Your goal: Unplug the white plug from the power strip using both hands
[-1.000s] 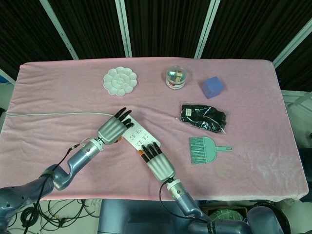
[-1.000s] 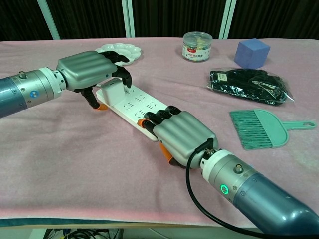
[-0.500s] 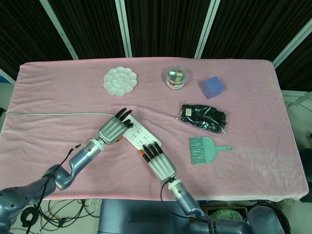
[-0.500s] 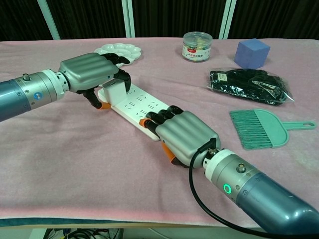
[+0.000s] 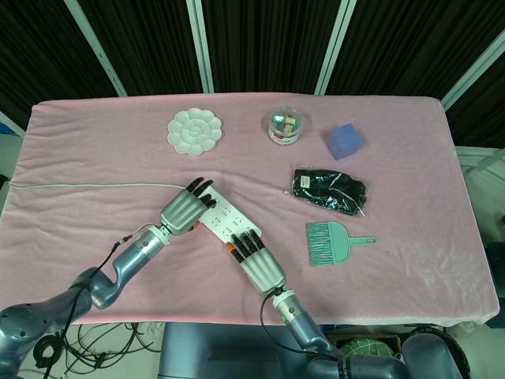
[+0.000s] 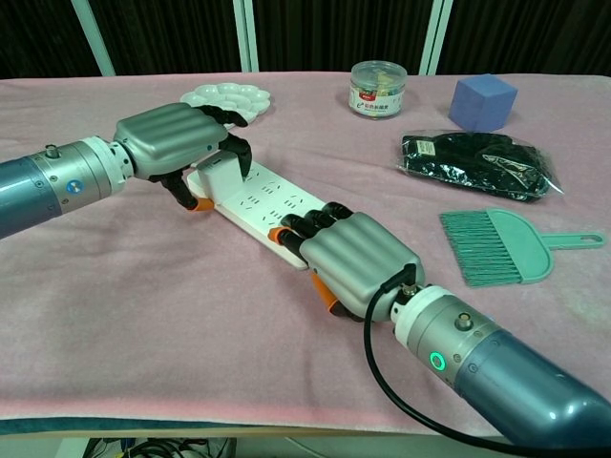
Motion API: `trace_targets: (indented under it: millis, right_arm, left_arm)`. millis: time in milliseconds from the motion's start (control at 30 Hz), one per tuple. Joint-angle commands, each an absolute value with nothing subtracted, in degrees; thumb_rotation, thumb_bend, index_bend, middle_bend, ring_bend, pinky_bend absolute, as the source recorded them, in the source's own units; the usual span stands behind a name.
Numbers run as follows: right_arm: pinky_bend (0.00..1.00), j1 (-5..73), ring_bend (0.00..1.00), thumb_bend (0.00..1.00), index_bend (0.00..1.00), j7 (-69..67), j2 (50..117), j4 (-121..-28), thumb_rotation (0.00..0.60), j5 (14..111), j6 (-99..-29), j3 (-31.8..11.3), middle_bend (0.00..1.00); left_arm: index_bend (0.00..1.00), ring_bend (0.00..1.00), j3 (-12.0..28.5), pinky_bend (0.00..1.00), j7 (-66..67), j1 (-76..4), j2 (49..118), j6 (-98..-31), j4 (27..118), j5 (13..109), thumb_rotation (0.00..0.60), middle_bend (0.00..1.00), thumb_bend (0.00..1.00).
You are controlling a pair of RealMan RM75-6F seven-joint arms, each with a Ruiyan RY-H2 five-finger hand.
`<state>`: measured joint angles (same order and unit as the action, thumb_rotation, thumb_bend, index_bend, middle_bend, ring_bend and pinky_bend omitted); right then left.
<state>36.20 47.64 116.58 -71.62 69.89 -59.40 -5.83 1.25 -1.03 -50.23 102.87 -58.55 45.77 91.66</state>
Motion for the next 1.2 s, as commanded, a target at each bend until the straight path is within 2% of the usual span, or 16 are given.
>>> trace_targets:
  millis: [33, 167, 733, 967, 1200]
  right_arm:
    - [0.08, 36.2, 0.12, 0.77, 0.21, 47.7, 116.5, -71.8, 0.600, 69.8, -59.4, -5.8, 0.12]
    - [0.08, 36.2, 0.12, 0.77, 0.21, 47.8, 116.4, -71.9, 0.600, 69.8, -59.5, -5.7, 0.12]
    - [0.08, 36.3, 0.12, 0.75, 0.23, 47.9, 116.0, -72.0, 0.600, 69.5, -59.4, -5.4, 0.12]
    - [0.08, 36.5, 0.12, 0.75, 0.25, 47.9, 115.9, -72.1, 0.600, 69.5, -59.4, -5.5, 0.12]
    - [0.08, 36.6, 0.12, 0.75, 0.26, 48.2, 115.6, -72.2, 0.600, 69.5, -59.4, -5.4, 0.12]
  left_arm:
    - [0.52, 0.09, 1.4, 0.13, -1.3, -50.3, 102.8, -58.4, 46.0, 91.5, 0.600, 0.51, 0.56]
    - [0.51, 0.09, 1.3, 0.14, -0.7, -50.3, 102.6, -57.7, 46.2, 91.2, 0.600, 0.52, 0.58]
    - [0.61, 0.17, 2.7, 0.17, -0.8, -51.1, 101.0, -55.6, 49.2, 89.3, 0.600, 0.59, 0.67]
    - [0.66, 0.20, 4.1, 0.20, 0.1, -51.5, 99.3, -52.1, 52.8, 86.4, 0.600, 0.63, 0.68]
    - [0.66, 0.20, 6.6, 0.21, 2.4, -52.8, 96.3, -46.5, 57.9, 81.5, 0.600, 0.64, 0.69]
